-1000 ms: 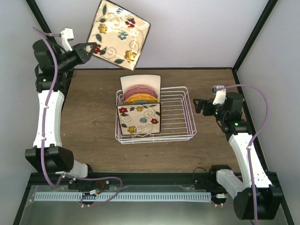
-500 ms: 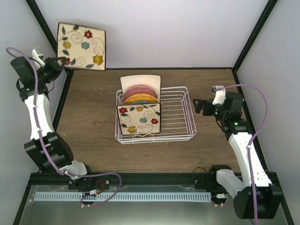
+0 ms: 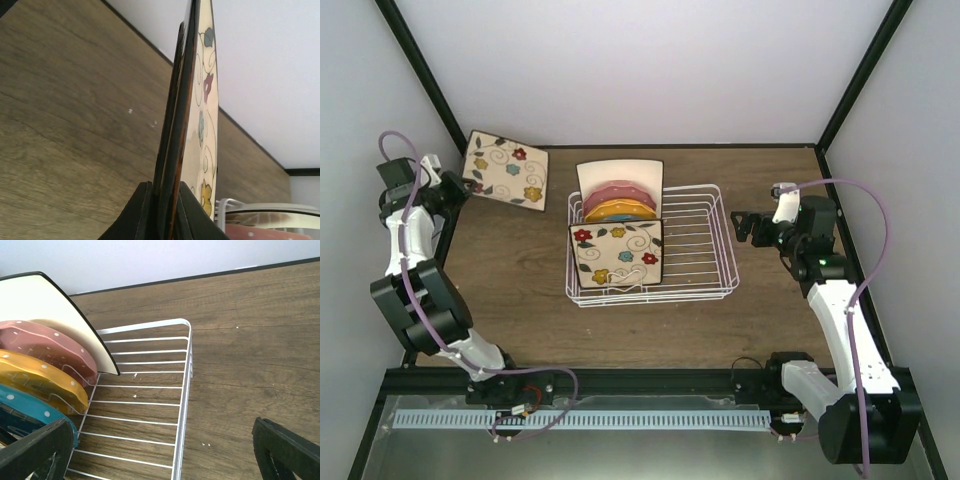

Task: Unload the plates from the dish rack

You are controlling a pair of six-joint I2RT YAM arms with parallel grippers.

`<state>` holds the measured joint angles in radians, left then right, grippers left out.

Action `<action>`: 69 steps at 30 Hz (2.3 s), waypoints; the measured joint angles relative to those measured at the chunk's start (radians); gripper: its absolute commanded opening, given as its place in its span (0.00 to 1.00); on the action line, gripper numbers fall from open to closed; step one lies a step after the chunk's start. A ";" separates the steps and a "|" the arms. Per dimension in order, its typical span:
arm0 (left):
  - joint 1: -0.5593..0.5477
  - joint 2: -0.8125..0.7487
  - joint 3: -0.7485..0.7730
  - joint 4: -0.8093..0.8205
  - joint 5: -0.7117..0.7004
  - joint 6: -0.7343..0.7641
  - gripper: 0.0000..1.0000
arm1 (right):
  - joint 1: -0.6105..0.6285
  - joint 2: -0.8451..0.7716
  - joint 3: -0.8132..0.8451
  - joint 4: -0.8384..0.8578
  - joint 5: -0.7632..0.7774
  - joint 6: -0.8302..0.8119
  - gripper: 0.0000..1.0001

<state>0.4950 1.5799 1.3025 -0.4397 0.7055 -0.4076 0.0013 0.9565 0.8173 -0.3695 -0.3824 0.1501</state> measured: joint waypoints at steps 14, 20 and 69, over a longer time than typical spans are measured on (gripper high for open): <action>-0.005 0.219 -0.035 0.050 -0.112 0.062 0.04 | 0.000 0.002 0.000 -0.005 0.001 0.000 1.00; -0.027 0.251 -0.025 0.095 -0.099 0.072 0.04 | 0.000 0.002 0.000 -0.005 0.001 0.000 1.00; -0.043 0.392 -0.059 0.166 -0.261 0.123 1.00 | 0.000 -0.004 0.026 -0.091 0.046 -0.018 1.00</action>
<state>0.4522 1.9717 1.2438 -0.2741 0.4446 -0.2844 0.0013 0.9527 0.8429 -0.4603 -0.3363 0.1326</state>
